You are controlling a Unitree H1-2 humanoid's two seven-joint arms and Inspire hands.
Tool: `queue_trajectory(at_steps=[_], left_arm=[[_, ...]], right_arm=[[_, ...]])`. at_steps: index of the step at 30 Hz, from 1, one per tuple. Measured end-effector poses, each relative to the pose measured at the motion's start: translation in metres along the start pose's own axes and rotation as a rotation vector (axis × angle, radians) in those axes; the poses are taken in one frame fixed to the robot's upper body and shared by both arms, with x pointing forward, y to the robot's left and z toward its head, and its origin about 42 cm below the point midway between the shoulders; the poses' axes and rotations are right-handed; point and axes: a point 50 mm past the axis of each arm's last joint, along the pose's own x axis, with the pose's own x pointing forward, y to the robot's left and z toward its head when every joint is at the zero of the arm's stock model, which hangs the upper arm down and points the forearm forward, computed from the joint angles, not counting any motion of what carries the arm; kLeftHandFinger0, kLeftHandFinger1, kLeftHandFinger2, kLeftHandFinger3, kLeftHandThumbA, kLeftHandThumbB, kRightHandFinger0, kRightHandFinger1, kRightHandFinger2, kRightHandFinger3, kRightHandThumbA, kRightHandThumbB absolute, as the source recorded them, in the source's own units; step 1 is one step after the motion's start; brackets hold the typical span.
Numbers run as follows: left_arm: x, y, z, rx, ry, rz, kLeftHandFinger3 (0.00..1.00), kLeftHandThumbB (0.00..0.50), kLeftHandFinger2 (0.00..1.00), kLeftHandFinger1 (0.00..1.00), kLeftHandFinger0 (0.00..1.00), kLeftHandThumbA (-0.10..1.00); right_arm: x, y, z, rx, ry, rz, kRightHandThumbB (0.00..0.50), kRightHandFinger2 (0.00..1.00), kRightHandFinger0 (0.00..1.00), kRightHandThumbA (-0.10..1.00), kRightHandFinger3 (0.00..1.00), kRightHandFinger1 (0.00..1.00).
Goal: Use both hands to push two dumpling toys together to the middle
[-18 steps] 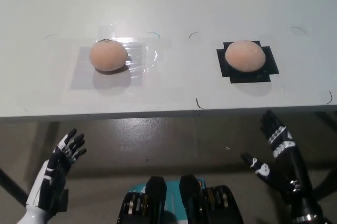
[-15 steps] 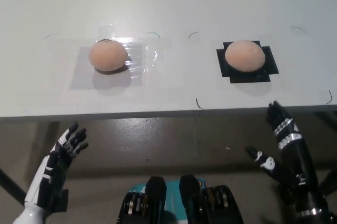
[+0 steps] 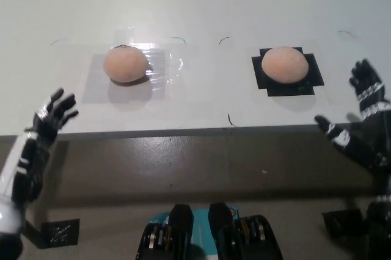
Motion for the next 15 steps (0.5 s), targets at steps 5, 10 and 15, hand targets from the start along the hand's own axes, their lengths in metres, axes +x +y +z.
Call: queue_trajectory(at_steps=[5,10,15], left_arm=[[0.034,0.018,0.006,0.032,-0.042,0.010,1.00,0.403,1.00,1.00,1.00,1.00],[0.068,0.036,-0.003,0.034,-0.016,0.027,1.00,0.372,1.00,1.00,1.00,1.00],[0.090,0.040,-0.016,0.011,0.022,0.032,1.00,0.360,1.00,1.00,1.00,1.00]], right_arm=[[0.021,-0.007,-0.002,-0.011,-0.008,-0.009,0.250,1.00,1.00,1.00,1.00,1.00],[0.044,-0.005,-0.011,0.006,0.009,-0.008,0.248,1.00,1.00,1.00,1.00,1.00],[0.068,-0.003,-0.017,0.022,0.023,-0.005,0.255,1.00,1.00,1.00,1.00,1.00]])
